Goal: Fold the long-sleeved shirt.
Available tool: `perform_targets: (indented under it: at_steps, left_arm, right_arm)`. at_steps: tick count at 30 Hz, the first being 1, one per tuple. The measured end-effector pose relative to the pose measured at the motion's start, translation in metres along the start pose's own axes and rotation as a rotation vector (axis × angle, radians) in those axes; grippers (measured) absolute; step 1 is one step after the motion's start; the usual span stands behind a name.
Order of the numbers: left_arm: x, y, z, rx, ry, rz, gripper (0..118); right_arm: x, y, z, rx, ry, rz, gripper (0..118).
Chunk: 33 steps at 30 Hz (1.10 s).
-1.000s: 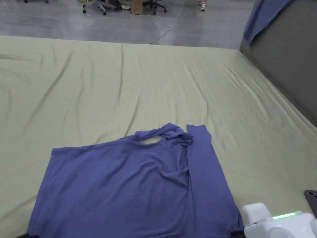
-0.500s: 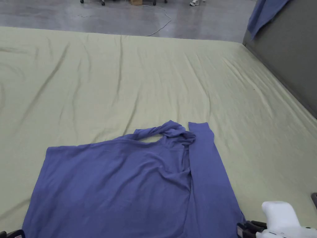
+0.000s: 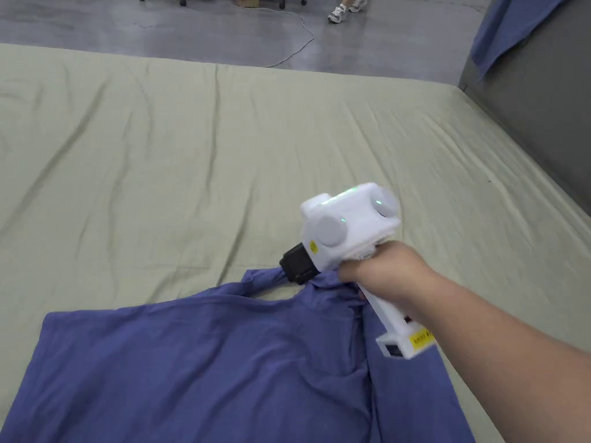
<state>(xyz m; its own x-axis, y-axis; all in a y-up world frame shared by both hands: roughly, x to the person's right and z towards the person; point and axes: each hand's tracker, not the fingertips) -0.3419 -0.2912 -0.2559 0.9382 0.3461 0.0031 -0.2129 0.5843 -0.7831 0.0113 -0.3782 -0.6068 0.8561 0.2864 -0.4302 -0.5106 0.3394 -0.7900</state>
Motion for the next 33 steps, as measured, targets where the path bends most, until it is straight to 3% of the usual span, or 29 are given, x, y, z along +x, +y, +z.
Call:
perform_targets:
  at_steps: [2,7,8,9,10,11,12,13,14,19,22,25,29,31,33]
  left_arm:
    - [-0.003,0.002,-0.01,-0.017,-0.001,-0.008,0]
    - [-0.009,-0.003,-0.022,-0.04,-0.012,-0.003,0]
    - [-0.01,-0.004,-0.022,-0.044,-0.015,-0.004,0]
    - [-0.01,-0.004,-0.022,-0.046,-0.016,-0.005,0]
    - [-0.011,-0.004,-0.021,-0.046,-0.017,-0.005,0]
    - [-0.009,-0.005,-0.018,-0.045,-0.021,-0.003,0]
    - [-0.008,-0.005,-0.016,-0.044,-0.024,-0.001,0]
    - [-0.009,-0.006,-0.015,-0.041,-0.026,0.004,0]
    - [-0.011,-0.005,-0.014,-0.037,-0.027,0.011,0]
    - [-0.01,-0.002,0.004,0.0,-0.035,0.049,0]
    - [-0.011,0.0,0.013,0.012,-0.025,0.059,0]
    - [-0.009,-0.001,0.024,0.032,-0.027,0.074,0]
    - [-0.007,-0.008,0.028,0.033,-0.027,0.086,0]
    - [-0.007,-0.012,0.026,0.018,-0.019,0.092,0]
    - [-0.008,-0.016,0.021,-0.003,-0.012,0.099,0]
  right_arm:
    - [-0.016,0.017,-0.023,-0.035,-0.021,0.056,117]
    - [-0.029,0.03,-0.053,-0.095,-0.002,0.008,113]
    - [-0.025,0.032,-0.048,-0.097,0.019,-0.017,98]
    - [-0.02,0.034,-0.041,-0.074,0.083,-0.059,59]
    - [-0.014,0.037,-0.031,-0.017,0.143,-0.113,5]
    - [-0.013,0.039,-0.021,-0.001,0.125,-0.132,5]
    - [-0.014,0.038,-0.011,0.044,0.025,-0.119,5]
    - [-0.011,0.04,0.0,0.063,-0.005,-0.071,5]
    - [-0.005,0.036,0.011,0.065,0.016,-0.073,5]
    - [0.026,-0.003,0.105,0.258,0.001,-0.269,5]
    - [0.031,-0.047,0.154,0.307,0.013,-0.284,5]
    - [0.025,-0.105,0.189,0.344,-0.009,-0.348,5]
    - [-0.008,-0.173,0.166,0.201,0.0,-0.353,5]
    - [-0.03,-0.198,0.119,0.044,0.047,-0.326,5]
    - [-0.049,-0.217,0.068,-0.105,0.118,-0.355,5]
